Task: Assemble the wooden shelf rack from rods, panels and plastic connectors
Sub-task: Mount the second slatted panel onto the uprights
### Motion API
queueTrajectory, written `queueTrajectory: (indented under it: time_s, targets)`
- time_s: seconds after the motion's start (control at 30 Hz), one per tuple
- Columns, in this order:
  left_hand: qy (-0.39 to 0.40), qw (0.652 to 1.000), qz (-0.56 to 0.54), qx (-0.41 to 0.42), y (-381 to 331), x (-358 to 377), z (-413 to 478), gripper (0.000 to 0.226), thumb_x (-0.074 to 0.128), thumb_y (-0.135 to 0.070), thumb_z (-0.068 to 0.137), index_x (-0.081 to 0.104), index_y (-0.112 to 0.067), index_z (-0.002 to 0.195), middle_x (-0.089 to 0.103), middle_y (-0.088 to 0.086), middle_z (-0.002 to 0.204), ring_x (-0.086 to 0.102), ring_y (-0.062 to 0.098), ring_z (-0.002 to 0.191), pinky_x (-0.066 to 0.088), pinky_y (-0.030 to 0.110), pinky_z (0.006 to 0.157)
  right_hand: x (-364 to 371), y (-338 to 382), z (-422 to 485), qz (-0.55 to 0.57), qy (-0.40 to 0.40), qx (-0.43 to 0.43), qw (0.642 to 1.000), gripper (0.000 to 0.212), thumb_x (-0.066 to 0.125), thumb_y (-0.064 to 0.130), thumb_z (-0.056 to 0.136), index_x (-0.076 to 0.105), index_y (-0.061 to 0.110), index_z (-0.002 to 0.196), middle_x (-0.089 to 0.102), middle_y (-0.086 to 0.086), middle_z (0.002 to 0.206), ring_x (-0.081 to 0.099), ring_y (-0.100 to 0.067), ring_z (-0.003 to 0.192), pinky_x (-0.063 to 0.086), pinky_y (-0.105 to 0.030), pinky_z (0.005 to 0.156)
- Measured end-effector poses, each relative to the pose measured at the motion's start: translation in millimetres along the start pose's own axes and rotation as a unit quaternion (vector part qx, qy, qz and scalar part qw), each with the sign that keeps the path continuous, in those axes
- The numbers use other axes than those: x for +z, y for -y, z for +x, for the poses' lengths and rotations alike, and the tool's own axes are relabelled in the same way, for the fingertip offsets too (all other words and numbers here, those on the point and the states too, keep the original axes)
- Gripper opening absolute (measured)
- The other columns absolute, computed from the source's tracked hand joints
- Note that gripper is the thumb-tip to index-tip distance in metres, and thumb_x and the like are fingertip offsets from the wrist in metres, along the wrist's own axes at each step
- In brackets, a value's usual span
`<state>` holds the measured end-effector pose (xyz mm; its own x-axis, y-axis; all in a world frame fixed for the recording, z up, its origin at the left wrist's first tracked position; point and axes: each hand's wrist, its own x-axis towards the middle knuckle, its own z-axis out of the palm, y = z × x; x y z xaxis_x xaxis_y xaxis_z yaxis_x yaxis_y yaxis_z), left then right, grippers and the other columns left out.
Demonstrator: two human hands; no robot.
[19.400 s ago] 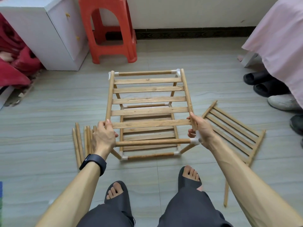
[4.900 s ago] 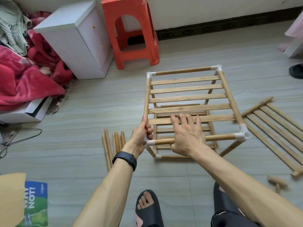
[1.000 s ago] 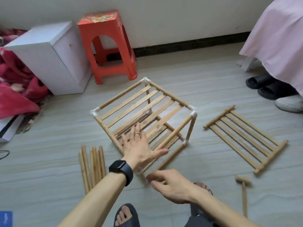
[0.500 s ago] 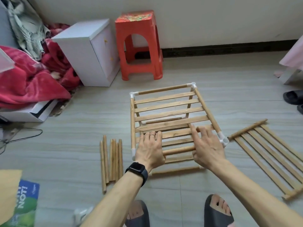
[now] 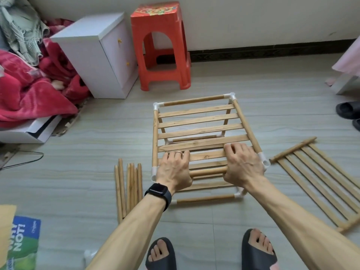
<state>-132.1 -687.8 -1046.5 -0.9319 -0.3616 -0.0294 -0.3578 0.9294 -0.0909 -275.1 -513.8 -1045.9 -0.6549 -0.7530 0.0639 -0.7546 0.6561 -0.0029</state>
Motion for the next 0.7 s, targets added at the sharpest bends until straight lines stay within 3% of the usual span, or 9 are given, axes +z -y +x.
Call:
queueTrajectory:
  time_s: [0.1, 0.23, 0.4, 0.7]
  targets:
    - [-0.006, 1.0, 0.008, 0.014, 2.8, 1.6, -1.3, 0.047, 0.048, -0.036, 0.08, 0.047, -0.016, 0.123, 0.06, 0.006, 0.097, 0.05, 0.024, 0.084, 0.044, 0.036, 0.078, -4.1, -3.7, 0.6, 0.005, 0.036, -0.01, 0.999, 0.052, 0.055, 0.023, 0.066, 0.054, 0.014, 0.117, 0.058, -0.008, 0.112, 0.055, -0.03, 0.102, 0.049, -0.039, 0.092]
    - [-0.004, 0.999, 0.046, 0.003, 19.4, 6.6, -10.2, 0.067, 0.054, -0.056, 0.08, 0.045, -0.014, 0.131, 0.063, 0.006, 0.106, 0.057, 0.027, 0.094, 0.045, 0.041, 0.091, -9.1, -27.1, 1.2, 0.0, 0.078, -0.029, 0.997, 0.062, 0.056, 0.028, 0.069, 0.048, 0.02, 0.13, 0.054, -0.001, 0.126, 0.049, -0.025, 0.118, 0.044, -0.033, 0.103]
    - [-0.023, 0.999, 0.045, -0.011, 24.4, 5.0, -12.0, 0.041, 0.046, -0.033, 0.074, 0.059, -0.015, 0.108, 0.063, 0.004, 0.088, 0.056, 0.026, 0.08, 0.043, 0.04, 0.093, -5.6, -29.0, -3.4, -0.008, 0.043, -0.022, 0.999, 0.047, 0.051, 0.024, 0.065, 0.056, 0.018, 0.112, 0.063, -0.002, 0.109, 0.057, -0.026, 0.103, 0.049, -0.033, 0.087]
    - [-0.025, 0.998, 0.053, -0.003, 30.0, 11.4, 5.2, 0.038, 0.055, -0.034, 0.07, 0.06, -0.013, 0.101, 0.064, 0.007, 0.082, 0.059, 0.029, 0.078, 0.044, 0.042, 0.092, -4.3, -30.9, 9.0, -0.019, 0.044, -0.038, 0.998, 0.044, 0.042, 0.027, 0.069, 0.055, 0.017, 0.111, 0.062, -0.005, 0.108, 0.055, -0.026, 0.101, 0.046, -0.034, 0.096]
